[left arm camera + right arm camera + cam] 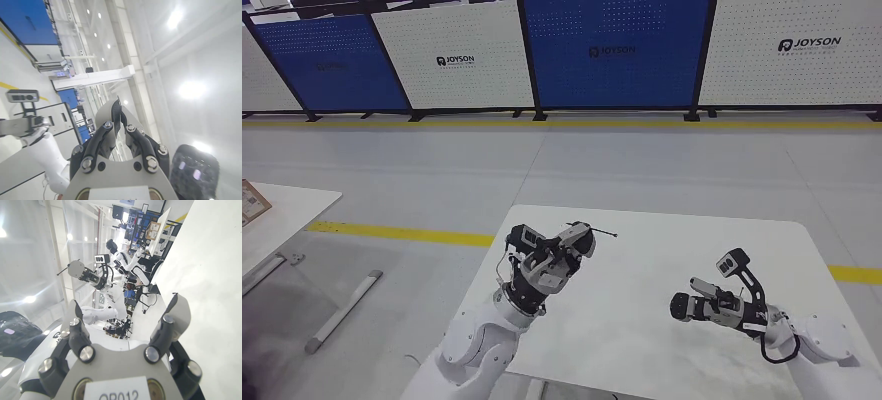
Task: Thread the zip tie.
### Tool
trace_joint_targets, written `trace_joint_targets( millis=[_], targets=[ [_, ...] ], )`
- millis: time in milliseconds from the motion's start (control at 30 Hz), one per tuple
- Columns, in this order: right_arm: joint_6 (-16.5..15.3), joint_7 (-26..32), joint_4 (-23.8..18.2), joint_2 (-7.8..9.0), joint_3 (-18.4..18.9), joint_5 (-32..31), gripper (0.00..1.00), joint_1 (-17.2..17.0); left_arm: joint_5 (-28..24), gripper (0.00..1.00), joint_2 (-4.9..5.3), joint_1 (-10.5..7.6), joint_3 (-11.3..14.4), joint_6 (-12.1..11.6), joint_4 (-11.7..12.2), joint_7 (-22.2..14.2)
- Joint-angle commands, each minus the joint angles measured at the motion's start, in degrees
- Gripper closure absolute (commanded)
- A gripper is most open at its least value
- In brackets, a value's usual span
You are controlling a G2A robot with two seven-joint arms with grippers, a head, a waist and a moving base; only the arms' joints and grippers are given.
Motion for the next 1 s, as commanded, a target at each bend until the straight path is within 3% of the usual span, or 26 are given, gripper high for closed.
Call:
trace_joint_targets(
  millis=[0, 233, 367, 600, 733, 967],
  targets=[
    [0.0, 0.0, 0.0, 0.00, 0.0, 0.0, 0.00, 0.0, -4.2, 1.00, -0.07, 0.28, -0.3, -0.3, -0.2, -1.8],
    [0.0, 0.0, 0.0, 0.00, 0.0, 0.0, 0.00, 0.0, -4.2, 1.00, -0.07, 0.28, -0.3, -0.3, -0.2, -1.8],
    [0.0, 0.0, 0.0, 0.00, 0.0, 0.0, 0.00, 0.0, 0.8, 1.00, -0.07, -0.24, 0.6, 1.6, 0.8, 0.0],
    [0.0, 0.0, 0.0, 0.00, 0.0, 0.0, 0.00, 0.0, 10.2, 1.00, 0.27, -0.63, 2.2, 10.1, 4.2, 2.2],
    [0.0, 0.0, 0.0, 0.00, 0.0, 0.0, 0.00, 0.0, 12.6, 1.00, 0.48, 0.01, 2.9, 12.6, 5.8, 0.7],
    [0.0, 0.0, 0.0, 0.00, 0.0, 0.0, 0.00, 0.0, 19.5, 1.00, 1.21, 2.51, 3.5, 16.1, 6.0, -3.0]
  ],
)
